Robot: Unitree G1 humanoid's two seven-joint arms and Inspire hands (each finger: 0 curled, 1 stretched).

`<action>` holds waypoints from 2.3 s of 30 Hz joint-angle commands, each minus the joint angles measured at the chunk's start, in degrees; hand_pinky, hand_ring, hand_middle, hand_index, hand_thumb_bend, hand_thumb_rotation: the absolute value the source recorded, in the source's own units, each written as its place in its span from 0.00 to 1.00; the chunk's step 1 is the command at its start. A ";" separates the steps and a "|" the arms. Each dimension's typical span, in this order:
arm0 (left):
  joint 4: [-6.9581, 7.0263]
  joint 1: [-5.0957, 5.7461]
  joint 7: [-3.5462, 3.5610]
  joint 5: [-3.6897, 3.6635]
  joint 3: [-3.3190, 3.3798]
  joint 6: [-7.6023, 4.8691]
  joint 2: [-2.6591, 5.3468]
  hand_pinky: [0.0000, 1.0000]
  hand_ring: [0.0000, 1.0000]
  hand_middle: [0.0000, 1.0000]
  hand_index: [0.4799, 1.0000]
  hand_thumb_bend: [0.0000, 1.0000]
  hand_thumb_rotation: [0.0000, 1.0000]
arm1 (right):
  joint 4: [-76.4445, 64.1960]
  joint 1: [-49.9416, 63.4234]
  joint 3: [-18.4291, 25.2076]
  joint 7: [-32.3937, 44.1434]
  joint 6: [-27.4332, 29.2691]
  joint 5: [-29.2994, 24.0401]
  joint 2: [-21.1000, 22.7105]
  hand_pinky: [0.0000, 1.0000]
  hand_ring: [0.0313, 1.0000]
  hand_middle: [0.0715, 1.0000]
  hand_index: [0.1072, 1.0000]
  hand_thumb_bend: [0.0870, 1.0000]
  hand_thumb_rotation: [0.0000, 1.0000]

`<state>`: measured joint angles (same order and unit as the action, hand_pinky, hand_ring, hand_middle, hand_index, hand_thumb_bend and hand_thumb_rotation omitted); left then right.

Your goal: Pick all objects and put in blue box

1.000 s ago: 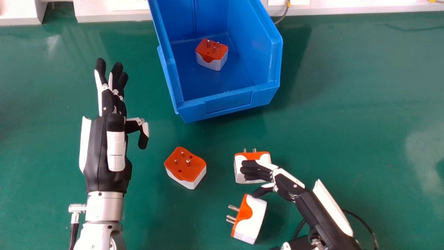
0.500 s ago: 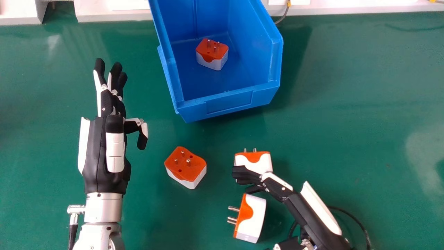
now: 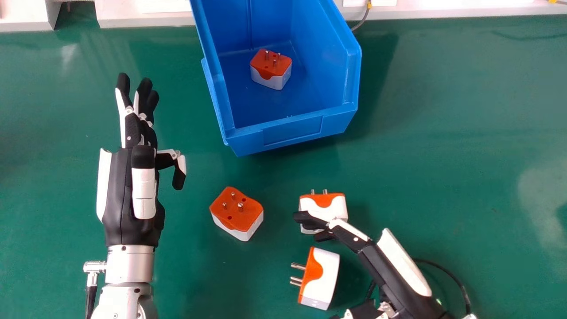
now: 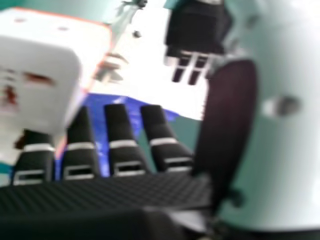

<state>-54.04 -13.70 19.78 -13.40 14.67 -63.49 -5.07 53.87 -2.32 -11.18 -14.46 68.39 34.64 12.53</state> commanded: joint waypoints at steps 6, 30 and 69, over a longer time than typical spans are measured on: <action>1.29 0.26 -0.28 0.71 -0.68 -0.39 -0.29 0.00 1.00 1.00 1.00 1.00 1.00 | 1.09 -1.92 -2.63 -9.14 -1.41 4.87 1.76 0.75 0.80 0.81 0.80 1.00 0.22; 0.48 -0.10 0.52 -0.37 -0.86 -0.87 0.01 0.00 1.00 1.00 1.00 1.00 1.00 | 3.41 -3.87 -8.32 -21.08 -2.14 5.88 2.79 0.49 0.51 0.54 0.53 0.62 0.03; 0.01 -0.36 0.93 -0.17 -0.72 -0.37 -0.05 0.00 1.00 1.00 1.00 1.00 1.00 | -30.36 3.33 -2.02 5.23 -4.93 -26.28 2.12 0.41 0.41 0.46 0.45 0.48 0.00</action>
<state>-54.04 -13.44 20.88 -13.59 13.87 -63.19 -5.05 26.66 1.72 -14.55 -10.28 64.08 10.63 14.96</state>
